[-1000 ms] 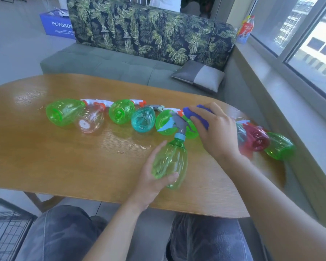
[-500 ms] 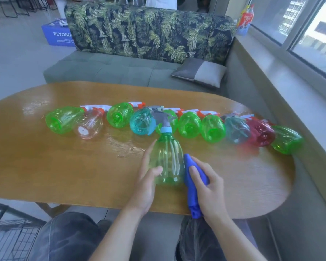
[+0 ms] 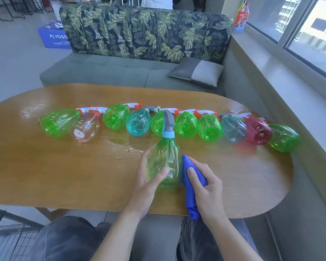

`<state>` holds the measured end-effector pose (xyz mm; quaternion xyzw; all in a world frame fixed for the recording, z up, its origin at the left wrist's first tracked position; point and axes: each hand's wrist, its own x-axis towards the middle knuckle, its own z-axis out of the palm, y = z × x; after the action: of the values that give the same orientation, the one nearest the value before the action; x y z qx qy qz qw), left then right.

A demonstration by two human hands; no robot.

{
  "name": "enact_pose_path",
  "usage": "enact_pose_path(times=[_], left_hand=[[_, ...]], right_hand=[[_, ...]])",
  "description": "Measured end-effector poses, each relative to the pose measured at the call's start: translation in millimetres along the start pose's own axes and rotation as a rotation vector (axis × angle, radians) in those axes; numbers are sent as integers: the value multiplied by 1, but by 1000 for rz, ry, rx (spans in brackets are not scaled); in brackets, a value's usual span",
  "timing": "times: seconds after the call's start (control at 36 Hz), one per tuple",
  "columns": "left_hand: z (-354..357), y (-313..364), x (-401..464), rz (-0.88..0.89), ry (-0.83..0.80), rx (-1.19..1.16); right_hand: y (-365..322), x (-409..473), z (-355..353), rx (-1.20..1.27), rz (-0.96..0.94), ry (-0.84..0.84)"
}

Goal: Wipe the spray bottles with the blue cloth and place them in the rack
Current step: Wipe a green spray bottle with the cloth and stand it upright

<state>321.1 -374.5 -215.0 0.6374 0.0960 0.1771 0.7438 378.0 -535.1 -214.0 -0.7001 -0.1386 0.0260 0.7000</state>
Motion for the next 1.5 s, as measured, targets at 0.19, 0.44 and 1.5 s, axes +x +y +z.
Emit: enact_pose_path(times=[0.19,0.44,1.5], left_hand=[[-2,-4,3,-15,-1,28],[-1,-3,2,-60,38,-84],[-1,-2,1,58,19,52]], right_hand=[[2,-1,1,-22,-20,16],[4,-2,2,-15,-23,39],[-43,41,-2,-540,-466,115]])
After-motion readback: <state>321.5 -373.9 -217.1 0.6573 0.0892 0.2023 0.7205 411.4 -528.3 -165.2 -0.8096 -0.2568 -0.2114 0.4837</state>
